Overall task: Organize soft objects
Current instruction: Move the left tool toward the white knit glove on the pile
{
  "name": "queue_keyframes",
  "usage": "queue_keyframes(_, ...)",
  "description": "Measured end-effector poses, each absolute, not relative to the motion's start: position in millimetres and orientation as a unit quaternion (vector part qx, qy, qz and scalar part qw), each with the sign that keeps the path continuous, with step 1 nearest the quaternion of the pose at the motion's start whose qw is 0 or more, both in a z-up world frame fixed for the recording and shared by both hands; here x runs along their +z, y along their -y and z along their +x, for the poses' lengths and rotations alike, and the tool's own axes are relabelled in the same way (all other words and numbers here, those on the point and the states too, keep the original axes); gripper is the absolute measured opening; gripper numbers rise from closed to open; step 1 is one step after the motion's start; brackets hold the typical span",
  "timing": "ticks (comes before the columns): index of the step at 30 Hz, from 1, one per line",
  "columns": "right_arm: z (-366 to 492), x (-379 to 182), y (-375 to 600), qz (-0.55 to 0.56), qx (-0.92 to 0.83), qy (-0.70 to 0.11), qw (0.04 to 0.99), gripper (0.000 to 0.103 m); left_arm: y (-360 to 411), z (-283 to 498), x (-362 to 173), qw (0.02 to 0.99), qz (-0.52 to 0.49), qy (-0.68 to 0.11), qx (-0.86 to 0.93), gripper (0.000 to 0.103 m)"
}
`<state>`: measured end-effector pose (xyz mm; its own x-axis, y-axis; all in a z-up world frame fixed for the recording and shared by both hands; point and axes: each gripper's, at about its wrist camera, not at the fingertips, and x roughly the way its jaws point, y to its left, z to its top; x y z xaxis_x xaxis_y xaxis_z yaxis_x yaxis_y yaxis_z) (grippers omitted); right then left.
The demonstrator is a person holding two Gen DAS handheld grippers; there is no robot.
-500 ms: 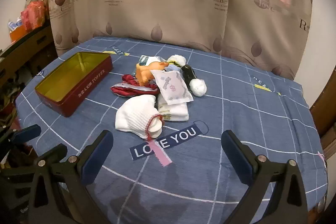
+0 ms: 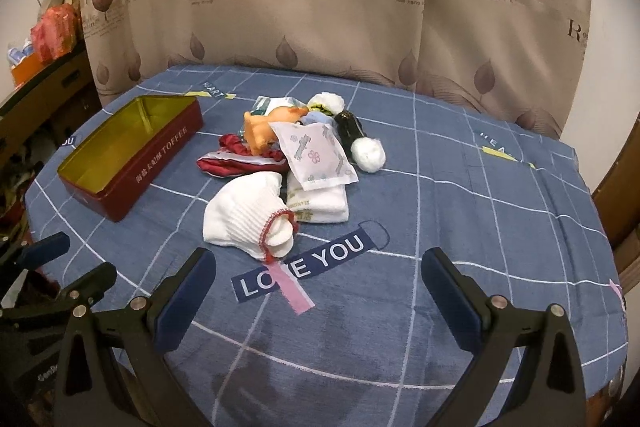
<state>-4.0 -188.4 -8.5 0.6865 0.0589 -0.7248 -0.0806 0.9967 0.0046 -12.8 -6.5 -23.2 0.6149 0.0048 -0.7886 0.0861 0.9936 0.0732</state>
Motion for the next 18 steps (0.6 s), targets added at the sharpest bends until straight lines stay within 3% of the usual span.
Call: queue_keyframes(18,-1.3,-13.6,190.7,-0.021,0.019,-0.379,0.925,0.097,15.4,2.3,-44.1,0.897,0.053,-0.436,-0.052,0.063)
